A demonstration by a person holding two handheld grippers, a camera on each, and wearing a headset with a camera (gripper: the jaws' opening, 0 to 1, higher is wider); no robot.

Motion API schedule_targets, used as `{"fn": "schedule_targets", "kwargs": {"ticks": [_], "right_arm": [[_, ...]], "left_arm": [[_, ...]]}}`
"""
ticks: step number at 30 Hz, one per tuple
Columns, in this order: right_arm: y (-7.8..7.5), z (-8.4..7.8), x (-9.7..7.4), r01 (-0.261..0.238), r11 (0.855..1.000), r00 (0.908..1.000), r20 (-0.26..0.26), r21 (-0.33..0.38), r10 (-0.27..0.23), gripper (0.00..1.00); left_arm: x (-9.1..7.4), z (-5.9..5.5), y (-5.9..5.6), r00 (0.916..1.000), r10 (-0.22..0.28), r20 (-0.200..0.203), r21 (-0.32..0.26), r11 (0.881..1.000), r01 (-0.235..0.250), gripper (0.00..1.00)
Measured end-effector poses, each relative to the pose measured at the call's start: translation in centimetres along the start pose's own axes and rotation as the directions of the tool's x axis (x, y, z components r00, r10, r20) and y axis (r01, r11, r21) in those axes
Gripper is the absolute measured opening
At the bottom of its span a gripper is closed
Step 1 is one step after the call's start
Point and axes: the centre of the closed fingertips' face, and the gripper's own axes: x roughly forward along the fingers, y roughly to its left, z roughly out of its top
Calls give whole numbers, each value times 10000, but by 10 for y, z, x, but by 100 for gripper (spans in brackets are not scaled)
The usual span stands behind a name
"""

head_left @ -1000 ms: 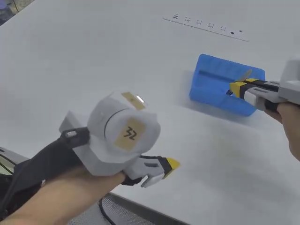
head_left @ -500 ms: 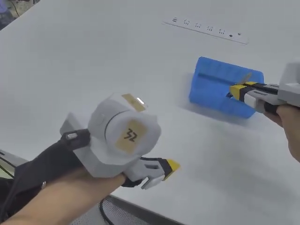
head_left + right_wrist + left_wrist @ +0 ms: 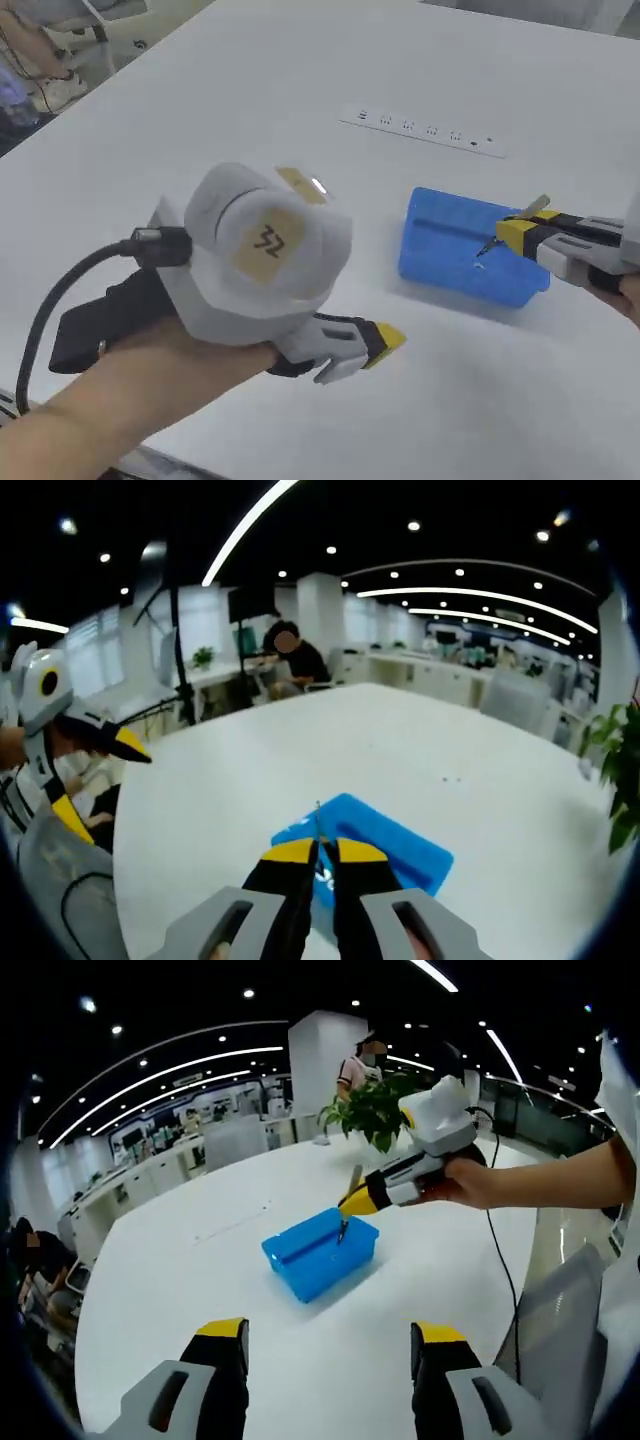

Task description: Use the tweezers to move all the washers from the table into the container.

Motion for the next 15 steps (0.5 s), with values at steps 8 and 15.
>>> {"fn": "schedule_targets", "kwargs": {"ticks": [8,15], "right_arm": [[55,13,-28,-1412,9843,9888,-629,-1061,1351,2],[101,12,-47,-3167,9438,9474,-808,-943,3098,2]], "left_arm": [[4,36,-4,9958,-841,349,876,9929,807,40],[-1,71,-34,9545,-2837,915,2080,9429,2603,23]]}}
